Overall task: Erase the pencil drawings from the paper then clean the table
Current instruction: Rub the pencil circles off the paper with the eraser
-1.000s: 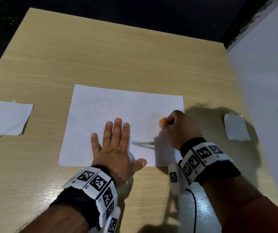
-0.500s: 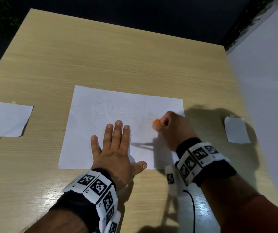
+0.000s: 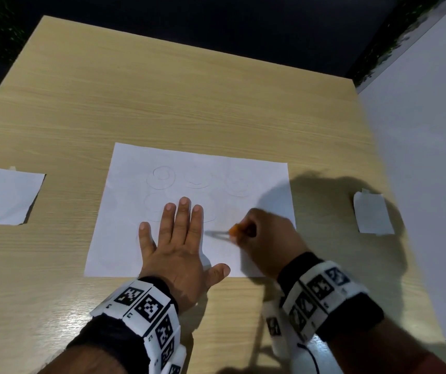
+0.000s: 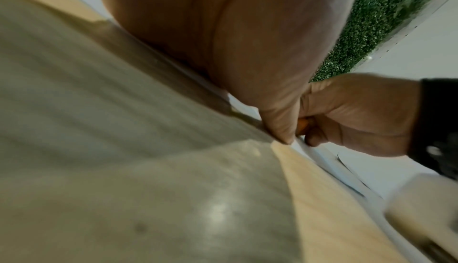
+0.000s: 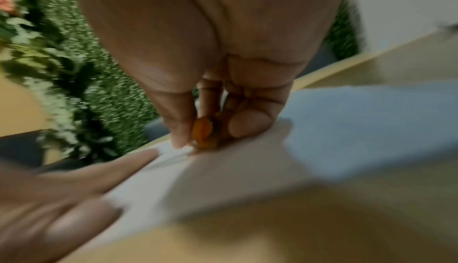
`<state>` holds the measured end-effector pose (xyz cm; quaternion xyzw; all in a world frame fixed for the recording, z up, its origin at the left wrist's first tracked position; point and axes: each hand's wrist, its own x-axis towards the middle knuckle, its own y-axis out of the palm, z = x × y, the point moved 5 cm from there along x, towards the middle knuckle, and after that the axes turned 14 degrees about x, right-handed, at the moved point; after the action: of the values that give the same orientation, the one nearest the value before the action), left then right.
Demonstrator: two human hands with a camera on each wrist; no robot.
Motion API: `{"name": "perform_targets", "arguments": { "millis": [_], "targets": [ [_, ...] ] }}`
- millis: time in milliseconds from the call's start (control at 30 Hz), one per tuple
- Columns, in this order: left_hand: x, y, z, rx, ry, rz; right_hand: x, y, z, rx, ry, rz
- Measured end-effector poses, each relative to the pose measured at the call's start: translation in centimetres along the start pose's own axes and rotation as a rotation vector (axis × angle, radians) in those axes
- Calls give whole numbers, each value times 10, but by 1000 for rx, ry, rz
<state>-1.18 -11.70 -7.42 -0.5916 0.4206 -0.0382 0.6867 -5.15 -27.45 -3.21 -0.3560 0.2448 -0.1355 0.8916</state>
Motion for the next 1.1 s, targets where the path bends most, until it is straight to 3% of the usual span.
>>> {"name": "perform_targets", "arguments": {
  "millis": [67, 267, 333, 467, 700, 833, 900, 1100],
  "targets": [
    [1, 1, 0, -13, 7, -5, -9, 3, -2, -17, -13, 10],
    [0, 1, 1, -2, 6, 2, 7, -45, -36, -18, 172, -241],
    [0, 0, 0, 2, 0, -1, 0, -31, -22, -18, 76, -191],
    [1, 1, 1, -14, 2, -40, -29, 19, 2, -21, -75, 60],
    [2, 1, 1, -16, 26, -52, -8, -36, -29, -14, 104, -191],
    [2, 1, 1, -7, 19, -54, -32, 2, -8, -71, -27, 38],
    [2, 1, 1, -11, 22, -54, -42, 13, -9, -41, -25, 78],
    [2, 0, 1, -1, 14, -39, -31, -29, -34, -24, 131, -161]
  ]
}}
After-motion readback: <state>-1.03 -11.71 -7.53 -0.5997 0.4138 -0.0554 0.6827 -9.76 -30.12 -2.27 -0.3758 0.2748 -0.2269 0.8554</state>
